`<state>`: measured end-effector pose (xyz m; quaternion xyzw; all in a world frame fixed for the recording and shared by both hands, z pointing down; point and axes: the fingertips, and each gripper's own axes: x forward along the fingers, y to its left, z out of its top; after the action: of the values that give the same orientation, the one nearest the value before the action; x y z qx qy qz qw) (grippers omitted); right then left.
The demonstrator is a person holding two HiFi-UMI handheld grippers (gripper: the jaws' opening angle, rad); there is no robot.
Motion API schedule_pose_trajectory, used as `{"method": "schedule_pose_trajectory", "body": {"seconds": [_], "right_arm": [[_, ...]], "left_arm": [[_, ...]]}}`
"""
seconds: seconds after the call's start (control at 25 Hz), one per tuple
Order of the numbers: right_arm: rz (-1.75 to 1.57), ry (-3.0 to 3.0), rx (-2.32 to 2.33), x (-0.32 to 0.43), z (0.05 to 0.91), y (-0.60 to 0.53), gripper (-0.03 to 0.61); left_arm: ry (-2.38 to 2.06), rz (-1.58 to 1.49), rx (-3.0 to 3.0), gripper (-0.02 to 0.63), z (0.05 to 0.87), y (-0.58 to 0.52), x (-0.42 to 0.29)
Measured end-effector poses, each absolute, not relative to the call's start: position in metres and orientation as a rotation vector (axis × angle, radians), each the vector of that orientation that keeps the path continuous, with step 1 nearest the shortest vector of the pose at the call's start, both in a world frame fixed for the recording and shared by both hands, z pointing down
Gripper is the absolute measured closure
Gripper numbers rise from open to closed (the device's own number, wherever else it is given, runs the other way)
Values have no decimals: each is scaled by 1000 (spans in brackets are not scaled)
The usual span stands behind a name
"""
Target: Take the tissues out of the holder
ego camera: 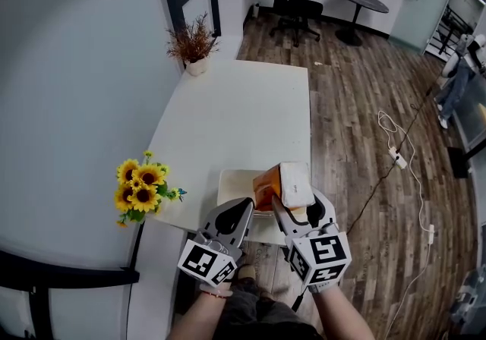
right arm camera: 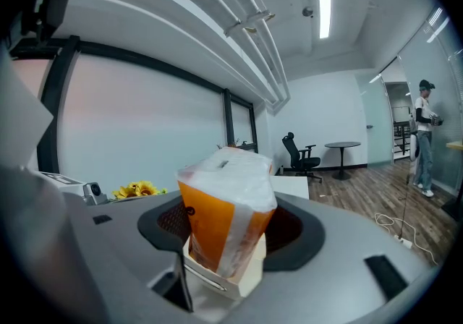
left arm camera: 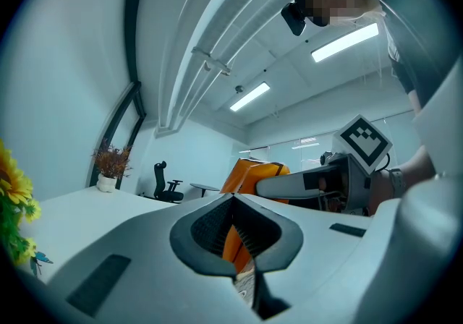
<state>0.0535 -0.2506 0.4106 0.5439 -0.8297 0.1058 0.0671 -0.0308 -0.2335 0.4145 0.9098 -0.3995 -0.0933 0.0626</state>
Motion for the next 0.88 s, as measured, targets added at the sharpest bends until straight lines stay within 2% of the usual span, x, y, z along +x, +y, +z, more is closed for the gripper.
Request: {"method": "schedule_pose_trajectory", "body": {"seconds": [0.88], "right_arm": [[303, -2519, 1606, 59, 379, -239, 305]], "left_arm": [[-1275, -284, 2794, 606, 384, -227, -47]]}}
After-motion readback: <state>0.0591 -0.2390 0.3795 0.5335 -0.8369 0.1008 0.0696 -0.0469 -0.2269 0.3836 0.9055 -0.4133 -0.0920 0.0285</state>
